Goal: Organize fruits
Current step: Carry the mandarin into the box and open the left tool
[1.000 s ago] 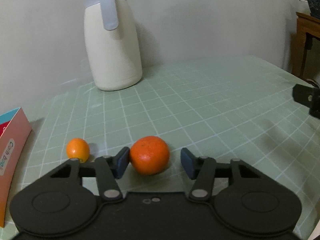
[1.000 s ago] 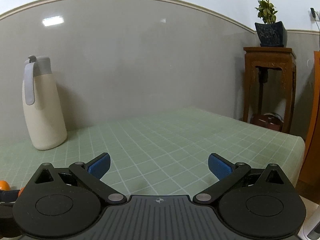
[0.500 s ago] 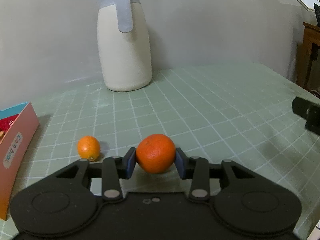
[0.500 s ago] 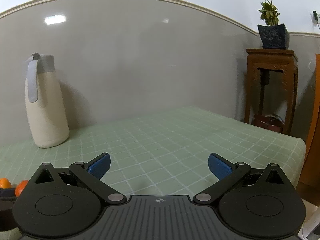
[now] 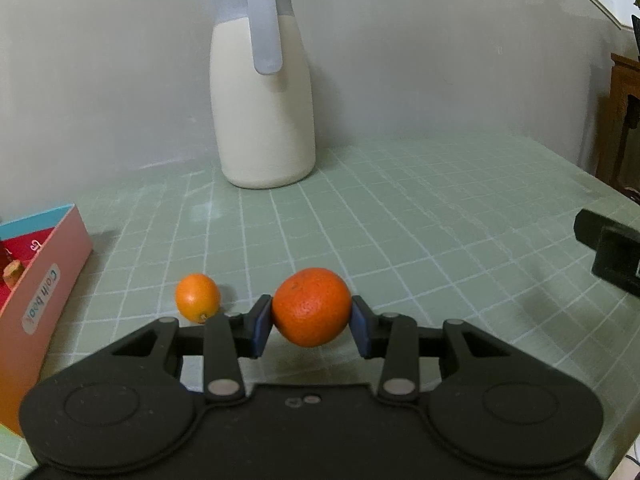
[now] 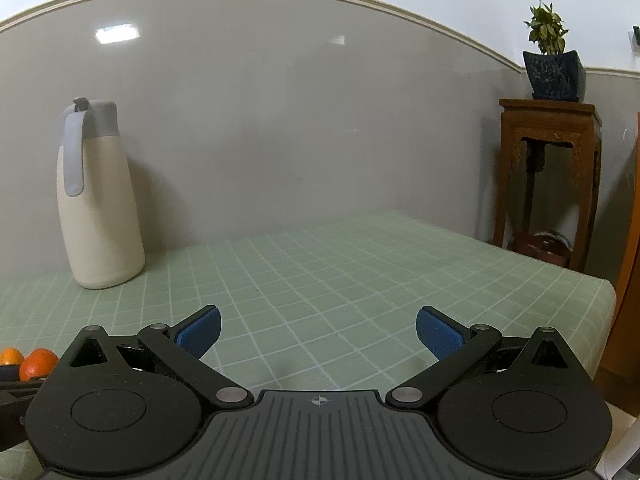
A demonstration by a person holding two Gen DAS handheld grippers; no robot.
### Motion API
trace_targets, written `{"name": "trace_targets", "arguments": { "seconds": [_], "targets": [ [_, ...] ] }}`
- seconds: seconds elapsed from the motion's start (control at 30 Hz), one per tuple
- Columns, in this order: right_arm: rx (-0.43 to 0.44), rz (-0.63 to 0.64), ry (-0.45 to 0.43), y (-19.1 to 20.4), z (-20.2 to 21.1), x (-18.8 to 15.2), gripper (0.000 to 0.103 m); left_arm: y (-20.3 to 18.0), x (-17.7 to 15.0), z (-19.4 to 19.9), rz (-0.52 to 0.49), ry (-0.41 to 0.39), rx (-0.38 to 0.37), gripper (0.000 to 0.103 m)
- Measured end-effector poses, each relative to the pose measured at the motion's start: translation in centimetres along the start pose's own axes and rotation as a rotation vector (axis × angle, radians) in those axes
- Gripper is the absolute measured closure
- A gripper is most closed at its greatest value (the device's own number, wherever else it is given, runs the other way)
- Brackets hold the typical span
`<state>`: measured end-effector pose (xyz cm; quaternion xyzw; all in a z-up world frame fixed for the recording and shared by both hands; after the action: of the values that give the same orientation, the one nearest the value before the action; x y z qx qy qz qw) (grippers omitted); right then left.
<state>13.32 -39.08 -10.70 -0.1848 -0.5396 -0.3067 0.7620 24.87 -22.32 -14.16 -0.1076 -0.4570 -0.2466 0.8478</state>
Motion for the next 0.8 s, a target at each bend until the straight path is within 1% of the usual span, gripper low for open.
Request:
{"name": "trace_targets", "arguments": {
  "seconds": [0.1,0.2,0.37,0.53,0.63,0.8],
  "targets": [
    [0.012,0.009,-0.002,0.4,0.1,0.0,0.0,0.7,0.3,0.7,0.005,-0.021,0.023,0.071],
    [0.036,0.018,-0.005,1.0,0.2,0.0,0.0,2.1,0.6,1.7,0.02,-0.044,0.067,0.071],
    [0.096,0.033,-0.002,2.8,0.6,-0.4,0.0,5.6,0.5,3.6,0.065,-0.072,0.156,0.071],
    [0.147,0.072,-0.024,5.2,1.5,-0.6,0.0,9.8,0.6,6.2,0.114,-0.098,0.256,0.071],
    [0.198,0.086,-0.028,6.8,2.0,-0.9,0.0,12.5,0.5,7.9,0.145,-0.113,0.322,0.071],
    [0.323,0.095,-0.024,9.9,3.1,-1.6,0.0,16.9,-0.2,9.8,0.2,-0.118,0.428,0.071]
  ]
}}
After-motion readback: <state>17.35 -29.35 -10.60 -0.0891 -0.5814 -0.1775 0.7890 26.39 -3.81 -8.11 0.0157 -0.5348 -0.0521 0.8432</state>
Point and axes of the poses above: each gripper's, at about its wrist camera, not at the fingertips, and z roughly against the way its jaws point, y to its left, x to its top, the point moved 9 cm from there along -z, roughly the way its jaws point, and after that the axes turned 4 degrees about -x, right-handed, at the moved point
